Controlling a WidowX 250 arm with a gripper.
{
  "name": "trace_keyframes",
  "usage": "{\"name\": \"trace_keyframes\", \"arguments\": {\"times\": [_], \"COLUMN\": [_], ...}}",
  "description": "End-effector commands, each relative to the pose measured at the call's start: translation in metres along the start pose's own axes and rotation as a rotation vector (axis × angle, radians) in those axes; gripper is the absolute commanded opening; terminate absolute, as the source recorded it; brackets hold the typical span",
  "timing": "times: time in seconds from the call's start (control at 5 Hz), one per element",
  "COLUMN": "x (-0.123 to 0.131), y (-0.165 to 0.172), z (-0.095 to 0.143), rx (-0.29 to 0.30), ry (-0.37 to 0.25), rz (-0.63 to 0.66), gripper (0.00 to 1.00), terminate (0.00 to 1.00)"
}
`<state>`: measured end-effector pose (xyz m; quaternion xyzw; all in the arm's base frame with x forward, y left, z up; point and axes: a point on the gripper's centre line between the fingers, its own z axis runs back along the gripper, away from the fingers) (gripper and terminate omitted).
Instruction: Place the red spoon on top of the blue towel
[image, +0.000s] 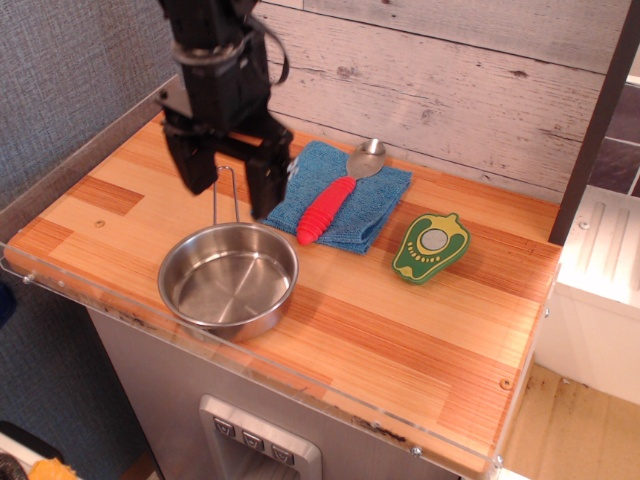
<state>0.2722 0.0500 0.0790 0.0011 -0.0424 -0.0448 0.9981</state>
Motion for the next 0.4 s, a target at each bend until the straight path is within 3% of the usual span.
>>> {"name": "trace_keyframes", "arguments": {"times": [0.0, 0.2], "x": [-0.0088, -0.0088], "y": [0.0079, 0.0079], "z": [0.0132, 0.0132], "rx": [0.031, 0.031], "ry": [-0.046, -0.046], "rz": [0.004, 0.004], "gripper": [1.0, 1.0], "terminate": [0.0, 1.0]}}
